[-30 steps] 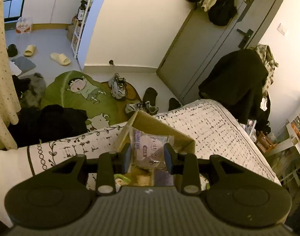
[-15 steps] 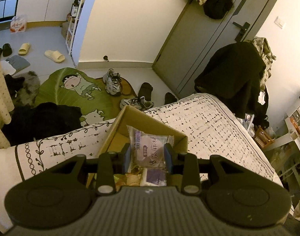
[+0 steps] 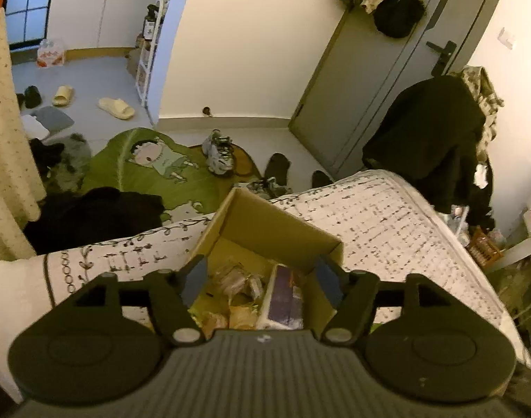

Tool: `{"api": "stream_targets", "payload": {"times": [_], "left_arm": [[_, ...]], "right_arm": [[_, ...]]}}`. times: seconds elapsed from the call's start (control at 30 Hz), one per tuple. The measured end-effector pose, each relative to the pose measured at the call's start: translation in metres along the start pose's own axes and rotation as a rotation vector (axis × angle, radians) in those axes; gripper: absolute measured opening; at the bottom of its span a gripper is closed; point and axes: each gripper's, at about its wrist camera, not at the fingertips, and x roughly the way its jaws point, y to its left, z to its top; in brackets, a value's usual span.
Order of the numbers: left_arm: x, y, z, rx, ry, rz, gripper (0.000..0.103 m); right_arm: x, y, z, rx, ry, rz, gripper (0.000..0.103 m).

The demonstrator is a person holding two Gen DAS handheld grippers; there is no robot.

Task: Organize snacks
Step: 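Move both tools back over the remaining snacks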

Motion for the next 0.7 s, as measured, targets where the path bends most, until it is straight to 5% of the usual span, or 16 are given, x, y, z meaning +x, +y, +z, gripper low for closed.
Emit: {"api": "stream_targets", "payload": {"times": [0.43,0.7], "left_arm": [[-0.019,-0.037,-0.013,0.132,-0.001,0.047,0.09],[-0.024,-0.047,-0.025,0.164,0.013,-0.008,0.097]], "right_arm": [[-0.033,-0.035,0.011,-0.022,-0.03,-0.022,0.103],[-0.049,-0.071,0.015,0.029,-0.048,-0.052,0.103]]}}
